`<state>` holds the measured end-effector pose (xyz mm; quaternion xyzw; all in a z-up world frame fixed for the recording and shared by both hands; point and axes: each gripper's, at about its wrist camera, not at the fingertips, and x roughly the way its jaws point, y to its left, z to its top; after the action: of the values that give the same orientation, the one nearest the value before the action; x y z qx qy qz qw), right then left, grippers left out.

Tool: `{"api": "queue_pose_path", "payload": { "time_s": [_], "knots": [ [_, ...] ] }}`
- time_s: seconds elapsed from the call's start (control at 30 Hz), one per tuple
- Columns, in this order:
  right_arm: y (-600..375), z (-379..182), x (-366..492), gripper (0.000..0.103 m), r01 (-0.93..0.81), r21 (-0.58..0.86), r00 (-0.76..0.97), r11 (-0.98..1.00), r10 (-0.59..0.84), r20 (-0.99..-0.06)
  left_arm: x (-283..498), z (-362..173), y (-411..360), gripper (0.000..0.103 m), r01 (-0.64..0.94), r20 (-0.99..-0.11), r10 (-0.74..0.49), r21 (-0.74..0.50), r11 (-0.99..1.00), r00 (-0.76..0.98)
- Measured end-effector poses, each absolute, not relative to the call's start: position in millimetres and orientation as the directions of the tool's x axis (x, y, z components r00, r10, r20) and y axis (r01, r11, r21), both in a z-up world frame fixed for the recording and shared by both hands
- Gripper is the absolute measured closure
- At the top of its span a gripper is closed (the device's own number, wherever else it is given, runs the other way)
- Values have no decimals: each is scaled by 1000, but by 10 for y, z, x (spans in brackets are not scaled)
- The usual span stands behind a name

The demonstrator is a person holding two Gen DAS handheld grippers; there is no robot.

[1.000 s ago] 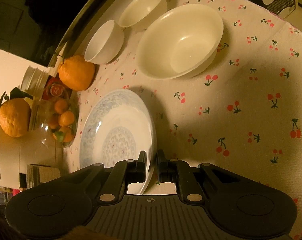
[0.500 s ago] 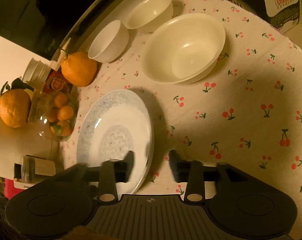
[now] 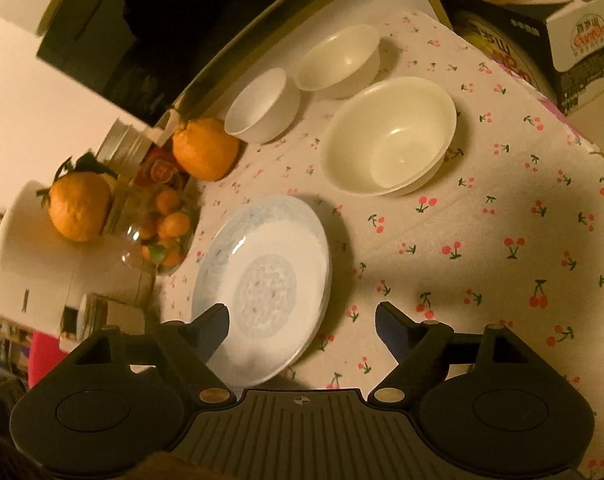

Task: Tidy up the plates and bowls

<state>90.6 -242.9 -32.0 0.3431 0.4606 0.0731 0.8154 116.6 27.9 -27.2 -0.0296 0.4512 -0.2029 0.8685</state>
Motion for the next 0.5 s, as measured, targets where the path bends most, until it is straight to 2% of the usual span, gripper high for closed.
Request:
{"api": "queue_pose_path", "payload": {
  "time_s": [0.03, 0.23, 0.5],
  "knots": [
    [-2425, -306, 886, 11, 191, 620, 564, 761, 432, -704, 1140, -265, 281, 1, 333, -769, -381, -230, 914, 513],
    [-2353, -249, 748, 10, 137, 592, 550, 794, 436, -712, 1026, -297, 302, 1, 397, -766, -382, -181, 900, 517],
    [-2125, -238, 460, 9, 61, 566, 514, 822, 460, -724, 892, -328, 411, 1, 498, -730, -461, -190, 846, 505]
  ]
}}
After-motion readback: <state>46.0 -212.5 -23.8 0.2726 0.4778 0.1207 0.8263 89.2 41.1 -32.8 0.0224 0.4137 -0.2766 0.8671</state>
